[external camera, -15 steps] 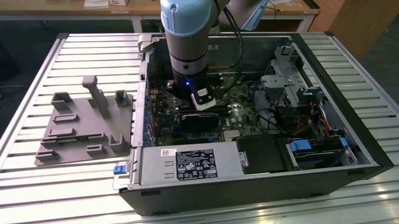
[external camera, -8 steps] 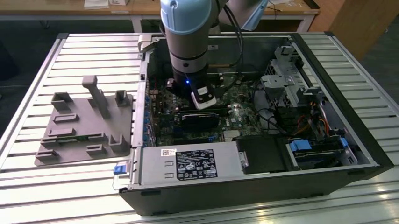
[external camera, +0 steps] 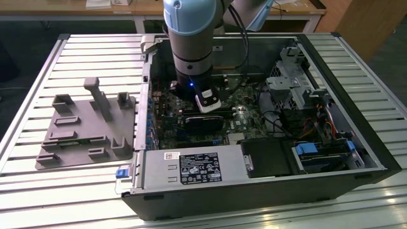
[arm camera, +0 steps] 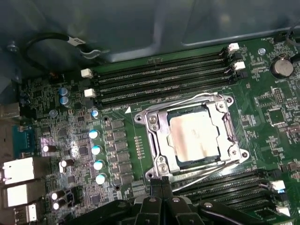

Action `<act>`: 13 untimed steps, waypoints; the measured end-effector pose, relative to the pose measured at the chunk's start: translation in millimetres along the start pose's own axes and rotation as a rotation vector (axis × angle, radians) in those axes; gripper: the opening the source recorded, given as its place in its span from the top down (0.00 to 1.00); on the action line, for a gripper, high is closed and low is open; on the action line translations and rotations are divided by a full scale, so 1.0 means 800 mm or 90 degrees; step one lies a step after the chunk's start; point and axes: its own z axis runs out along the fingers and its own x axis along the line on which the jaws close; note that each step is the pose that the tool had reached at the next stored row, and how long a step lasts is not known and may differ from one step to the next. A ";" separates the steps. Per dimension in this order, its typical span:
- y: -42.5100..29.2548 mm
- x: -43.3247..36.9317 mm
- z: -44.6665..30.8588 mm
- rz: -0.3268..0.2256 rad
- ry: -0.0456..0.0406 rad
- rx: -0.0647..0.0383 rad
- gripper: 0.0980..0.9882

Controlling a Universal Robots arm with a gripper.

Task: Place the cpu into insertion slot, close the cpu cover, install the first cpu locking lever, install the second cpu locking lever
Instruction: 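Install the second cpu locking lever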

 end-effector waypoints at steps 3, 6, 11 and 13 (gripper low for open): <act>-0.0036 -0.001 -0.0009 0.001 0.0016 -0.007 1.00; -0.0054 -0.001 -0.0020 0.002 0.0042 -0.019 1.00; -0.0089 -0.002 -0.0034 0.003 0.0082 -0.037 1.00; -0.0111 -0.003 -0.0035 0.003 0.0090 -0.041 1.00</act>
